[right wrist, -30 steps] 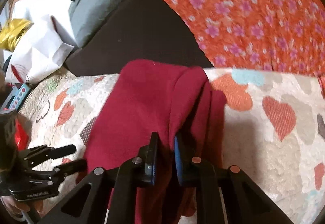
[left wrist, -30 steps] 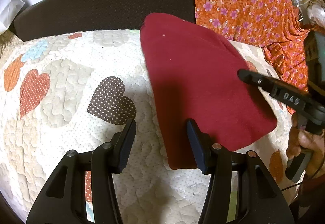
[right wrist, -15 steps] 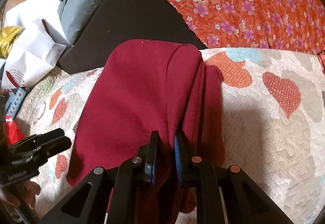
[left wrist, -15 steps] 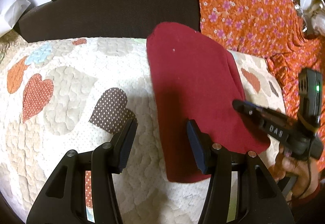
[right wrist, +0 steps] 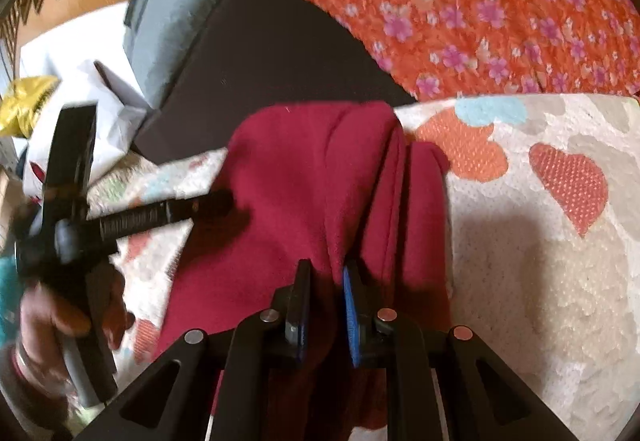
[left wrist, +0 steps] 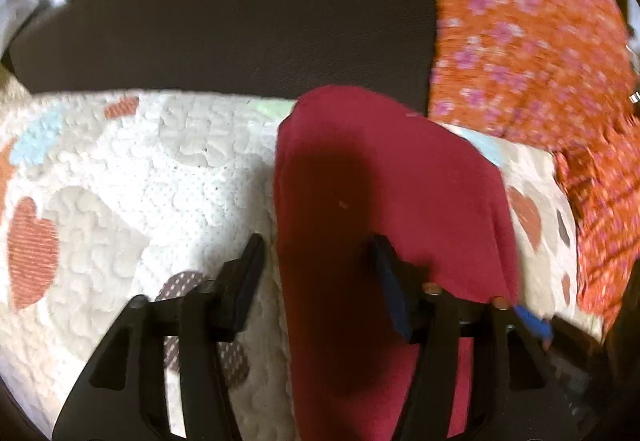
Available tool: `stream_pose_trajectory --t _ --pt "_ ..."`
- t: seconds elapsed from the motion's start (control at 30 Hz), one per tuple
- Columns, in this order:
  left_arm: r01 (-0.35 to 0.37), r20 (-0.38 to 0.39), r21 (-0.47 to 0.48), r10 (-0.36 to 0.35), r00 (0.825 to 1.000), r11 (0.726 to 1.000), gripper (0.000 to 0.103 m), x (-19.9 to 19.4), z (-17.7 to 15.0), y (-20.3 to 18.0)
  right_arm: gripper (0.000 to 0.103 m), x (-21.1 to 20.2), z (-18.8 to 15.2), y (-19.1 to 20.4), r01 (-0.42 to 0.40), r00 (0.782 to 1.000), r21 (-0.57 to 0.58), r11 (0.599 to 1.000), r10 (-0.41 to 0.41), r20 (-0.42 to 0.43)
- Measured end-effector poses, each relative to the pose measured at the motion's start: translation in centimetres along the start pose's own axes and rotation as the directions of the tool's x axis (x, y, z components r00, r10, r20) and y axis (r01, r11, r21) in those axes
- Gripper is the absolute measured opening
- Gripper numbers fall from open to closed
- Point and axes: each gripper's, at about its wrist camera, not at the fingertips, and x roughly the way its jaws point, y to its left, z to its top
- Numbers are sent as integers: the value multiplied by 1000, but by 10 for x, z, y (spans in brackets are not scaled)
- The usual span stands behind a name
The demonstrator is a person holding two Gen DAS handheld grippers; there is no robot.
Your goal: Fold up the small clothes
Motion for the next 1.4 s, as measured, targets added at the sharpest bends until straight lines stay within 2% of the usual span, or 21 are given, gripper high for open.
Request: stream_pose_trajectory --t 0.07,0.13,0.23,0.33,0.47,0.53,0.63,0.73,0.83,0.93,1.03,1.1,1.17,1.2,1.23,1.27,1.3,1.33,1.37,1.4 --pt "0 -26 -39 -1 1000 999 76 11 2 7 14 -4 3 -6 -35 999 34 999 35 -9" --pt "16 -7 -64 -16 1000 998 81 14 -3 12 14 -14 9 -5 -37 999 40 999 37 12" --pt "8 17 -36 -7 1000 999 81 11 -6 11 14 -29 24 11 81 993 -60 995 -76 88" --pt "0 20 -36 1 1000 999 81 11 -6 11 14 -26 40 20 106 990 -100 989 -95 103" --pt "-15 36 -26 16 999 1000 81 9 -8 9 14 -10 54 25 127 989 -135 983 -115 95" --pt "-26 42 -12 27 999 1000 81 9 -8 8 14 20 60 15 167 986 -151 974 -165 29" --pt "-39 41 5 38 998 999 81 10 -7 6 13 33 62 6 178 984 -149 973 -177 21" --pt "-43 41 6 42 998 999 82 11 -8 4 13 21 66 5 165 986 -123 979 -165 4" --pt "-56 46 16 56 997 998 81 9 -9 3 13 -6 55 19 133 991 -142 981 -133 9" --pt "-65 48 27 64 997 998 81 8 -10 0 13 -26 27 36 77 997 -192 978 -80 -8" --pt "-70 50 8 70 996 998 81 8 -12 -1 13 -10 -4 29 94 990 -209 973 -113 -80" --pt "-59 43 -12 59 997 998 81 7 -14 0 13 -4 -9 14 59 994 -153 987 -72 -80" --pt "-32 10 -39 33 999 999 81 2 -17 3 13 -16 -1 3 -10 998 -56 998 6 -65" --pt "-7 -3 -56 7 1000 998 81 -3 -18 6 17 -23 4 1 -33 999 -37 999 31 -41" --pt "26 -13 -75 -27 1000 997 81 -7 -19 10 26 -34 10 -2 -29 1000 -32 999 30 9" --pt "63 -18 -99 -65 998 993 81 -13 -21 16 35 -43 17 -6 5 998 -29 1000 -4 59" --pt "85 -19 -116 -88 996 990 81 -16 -23 20 57 -48 21 -12 31 995 -13 999 -29 96" --pt "105 -20 -133 -108 994 986 81 -18 -26 26 71 -48 24 -18 32 993 7 999 -33 115" --pt "125 -22 -151 -130 991 981 81 -19 -30 31 73 -48 26 -24 16 992 34 999 -20 125" --pt "148 -29 -162 -154 988 976 81 -18 -33 35 73 -38 28 -34 -21 995 70 997 14 99"
